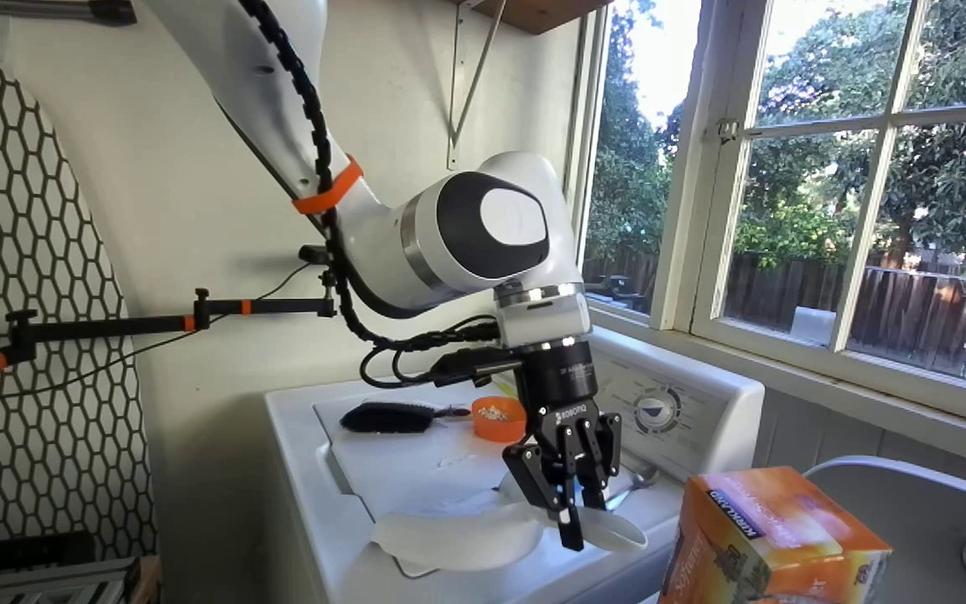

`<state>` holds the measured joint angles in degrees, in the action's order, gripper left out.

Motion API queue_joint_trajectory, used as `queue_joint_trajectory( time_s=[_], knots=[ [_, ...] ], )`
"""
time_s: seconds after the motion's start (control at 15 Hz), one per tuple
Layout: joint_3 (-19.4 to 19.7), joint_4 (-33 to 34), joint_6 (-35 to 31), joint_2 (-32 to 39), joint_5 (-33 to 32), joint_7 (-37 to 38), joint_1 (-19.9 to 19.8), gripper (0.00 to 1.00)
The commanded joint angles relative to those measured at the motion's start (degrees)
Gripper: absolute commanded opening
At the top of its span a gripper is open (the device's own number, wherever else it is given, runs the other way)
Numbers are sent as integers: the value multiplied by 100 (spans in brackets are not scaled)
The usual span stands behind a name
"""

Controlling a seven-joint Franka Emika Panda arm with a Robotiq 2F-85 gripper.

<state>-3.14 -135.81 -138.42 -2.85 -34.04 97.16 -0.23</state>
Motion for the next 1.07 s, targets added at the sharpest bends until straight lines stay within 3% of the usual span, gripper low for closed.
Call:
queue_joint_trajectory(
  time_s=[0.0, 0.67, 1.0],
  knots=[
    [-42, 20, 16, 128, 229, 163, 100, 10],
    [-35, 337, 95, 608, 1060, 42, 320, 10],
    [151, 333, 158, 623, 1021, 168, 250, 10]
  ],
)
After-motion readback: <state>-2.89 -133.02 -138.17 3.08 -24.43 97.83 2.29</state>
